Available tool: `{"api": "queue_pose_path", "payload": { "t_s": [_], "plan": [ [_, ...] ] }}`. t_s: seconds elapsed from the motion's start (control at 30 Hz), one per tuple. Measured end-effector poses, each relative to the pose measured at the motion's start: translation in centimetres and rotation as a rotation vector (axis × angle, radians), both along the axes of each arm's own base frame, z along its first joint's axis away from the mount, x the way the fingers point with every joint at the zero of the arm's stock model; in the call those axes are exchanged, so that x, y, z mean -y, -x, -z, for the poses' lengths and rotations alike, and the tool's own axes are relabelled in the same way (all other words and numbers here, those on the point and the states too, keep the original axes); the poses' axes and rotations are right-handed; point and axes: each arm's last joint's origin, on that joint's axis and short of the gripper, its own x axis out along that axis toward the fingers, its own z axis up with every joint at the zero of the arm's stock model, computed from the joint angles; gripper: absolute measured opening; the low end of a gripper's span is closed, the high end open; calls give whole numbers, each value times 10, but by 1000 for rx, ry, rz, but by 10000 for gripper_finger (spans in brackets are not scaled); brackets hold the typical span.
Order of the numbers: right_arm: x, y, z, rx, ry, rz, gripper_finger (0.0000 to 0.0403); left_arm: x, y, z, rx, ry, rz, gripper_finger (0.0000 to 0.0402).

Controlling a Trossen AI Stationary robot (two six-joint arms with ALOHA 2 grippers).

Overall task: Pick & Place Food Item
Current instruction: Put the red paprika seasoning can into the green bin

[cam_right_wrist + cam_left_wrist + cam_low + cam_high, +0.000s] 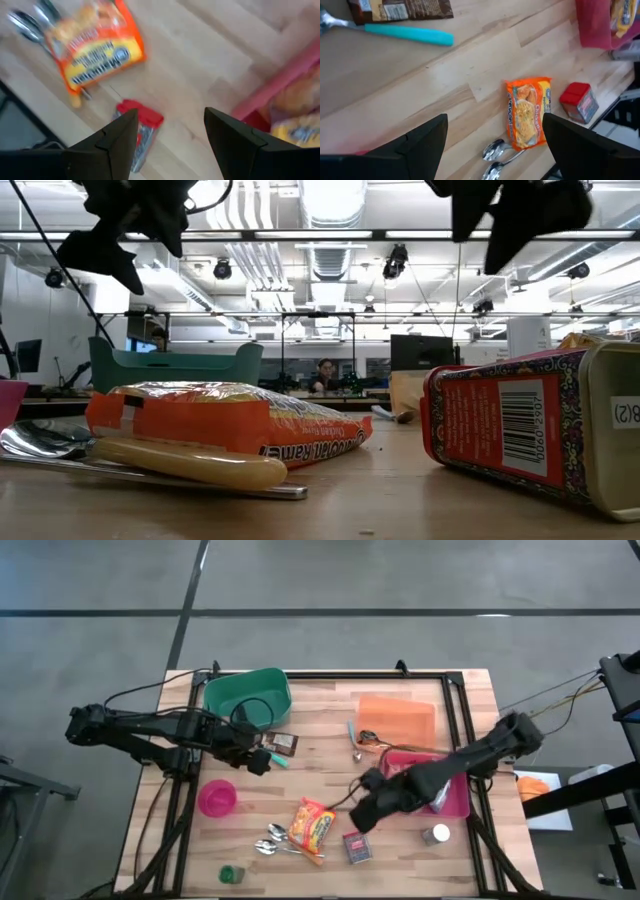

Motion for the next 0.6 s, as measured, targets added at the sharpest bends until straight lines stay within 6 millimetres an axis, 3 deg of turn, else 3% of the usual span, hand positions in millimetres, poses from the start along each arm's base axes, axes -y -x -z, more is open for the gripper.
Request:
{"api": "queue_pose_path", "payload": {
  "t_s": [0.23,0.6],
  "plan": [
    [-38,-22,9,-153,56,81,223,-1,0,0,11,-81,137,326],
    [-81,-55,16,-130,29,134,223,-1,1,0,20,-174,330,326]
  ]
}}
